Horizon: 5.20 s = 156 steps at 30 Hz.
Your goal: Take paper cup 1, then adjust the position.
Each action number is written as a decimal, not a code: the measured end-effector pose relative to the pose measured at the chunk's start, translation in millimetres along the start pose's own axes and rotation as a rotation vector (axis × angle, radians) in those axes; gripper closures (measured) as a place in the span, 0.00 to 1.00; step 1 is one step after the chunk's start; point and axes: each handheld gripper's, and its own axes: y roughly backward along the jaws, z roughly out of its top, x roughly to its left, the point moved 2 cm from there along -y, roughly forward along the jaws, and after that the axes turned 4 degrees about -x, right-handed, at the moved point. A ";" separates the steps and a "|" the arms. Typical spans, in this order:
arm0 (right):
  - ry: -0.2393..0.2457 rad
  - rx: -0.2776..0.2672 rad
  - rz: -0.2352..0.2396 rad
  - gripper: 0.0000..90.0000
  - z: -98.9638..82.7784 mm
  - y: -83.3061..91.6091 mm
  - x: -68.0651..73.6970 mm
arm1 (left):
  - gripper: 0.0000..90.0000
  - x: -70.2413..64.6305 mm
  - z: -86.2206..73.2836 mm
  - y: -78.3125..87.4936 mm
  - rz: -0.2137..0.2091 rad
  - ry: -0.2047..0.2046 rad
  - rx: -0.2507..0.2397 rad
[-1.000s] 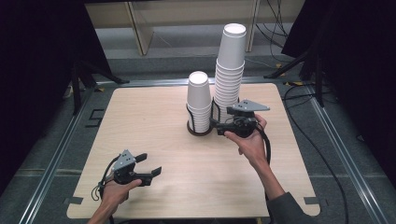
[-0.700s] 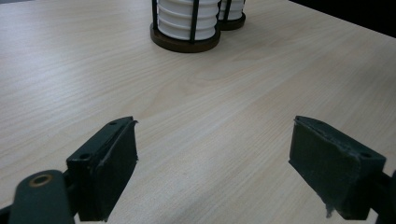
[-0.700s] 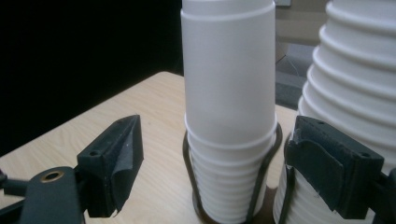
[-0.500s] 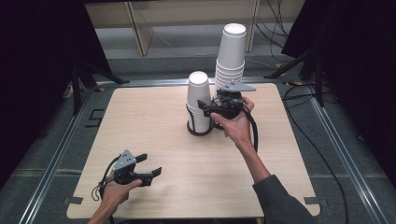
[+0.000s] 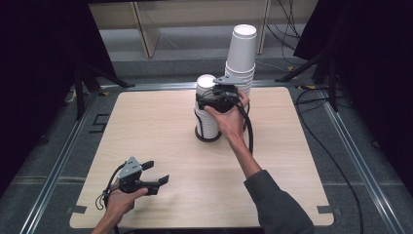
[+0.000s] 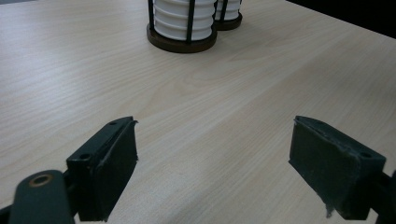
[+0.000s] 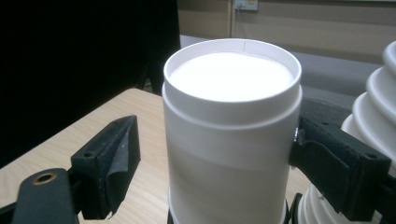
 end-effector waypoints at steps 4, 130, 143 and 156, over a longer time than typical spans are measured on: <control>0.022 0.012 -0.035 0.17 -1.1 -8.0 2.0 | 0.16 -0.2 0.0 0.1 -0.001 0.001 0.001; 0.045 0.081 0.331 0.22 -91.7 63.8 38.3 | 0.16 -3.5 3.2 -0.3 -0.032 -0.002 -0.008; 0.033 0.101 0.370 0.22 -105.0 59.9 40.9 | 0.16 -3.7 3.7 -0.1 -0.038 -0.008 -0.018; 0.014 0.105 0.409 0.22 -108.1 58.7 50.0 | 0.16 -17.6 13.5 4.6 -0.171 -0.006 -0.156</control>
